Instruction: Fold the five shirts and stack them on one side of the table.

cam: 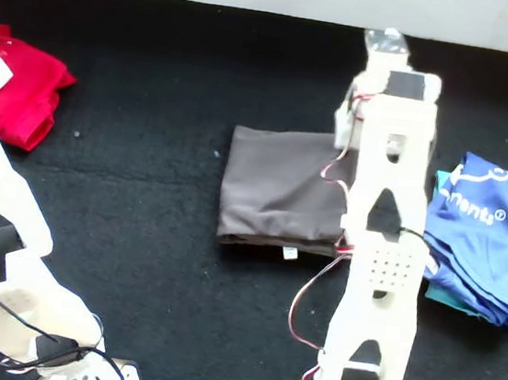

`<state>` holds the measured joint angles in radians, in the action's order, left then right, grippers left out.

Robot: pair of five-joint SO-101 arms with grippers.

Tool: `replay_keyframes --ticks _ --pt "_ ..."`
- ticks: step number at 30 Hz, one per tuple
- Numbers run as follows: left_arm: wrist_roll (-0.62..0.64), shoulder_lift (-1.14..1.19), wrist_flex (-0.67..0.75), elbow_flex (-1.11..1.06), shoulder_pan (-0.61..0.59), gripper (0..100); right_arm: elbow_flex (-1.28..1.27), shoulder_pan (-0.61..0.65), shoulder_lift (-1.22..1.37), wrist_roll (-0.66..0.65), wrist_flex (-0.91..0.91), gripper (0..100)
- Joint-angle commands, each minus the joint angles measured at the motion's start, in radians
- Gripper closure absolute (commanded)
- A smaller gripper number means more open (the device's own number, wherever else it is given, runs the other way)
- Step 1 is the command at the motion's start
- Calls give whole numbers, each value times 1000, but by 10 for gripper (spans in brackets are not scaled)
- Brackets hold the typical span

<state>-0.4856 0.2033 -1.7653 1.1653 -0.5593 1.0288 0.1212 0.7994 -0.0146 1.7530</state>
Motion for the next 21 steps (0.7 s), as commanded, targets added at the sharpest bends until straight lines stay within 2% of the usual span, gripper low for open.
replay_keyframes --ticks 1,7,13,15,18,19,21 --pt "-9 -7 2 -1 7 993 -183 36 -117 95 12 707" --pt "-9 -5 2 -1 8 993 -352 48 -97 163 -58 707" --pt "-8 -5 2 -1 8 993 -372 51 27 155 -102 713" --pt "-8 -5 2 -1 8 993 -372 53 58 118 -102 768" --pt "-8 -5 2 -1 8 993 -372 71 71 31 -81 969" --pt "-8 -5 2 -1 8 993 -372 73 71 17 -67 998" --pt "-6 -5 2 -1 8 993 -369 74 70 5 -47 980"
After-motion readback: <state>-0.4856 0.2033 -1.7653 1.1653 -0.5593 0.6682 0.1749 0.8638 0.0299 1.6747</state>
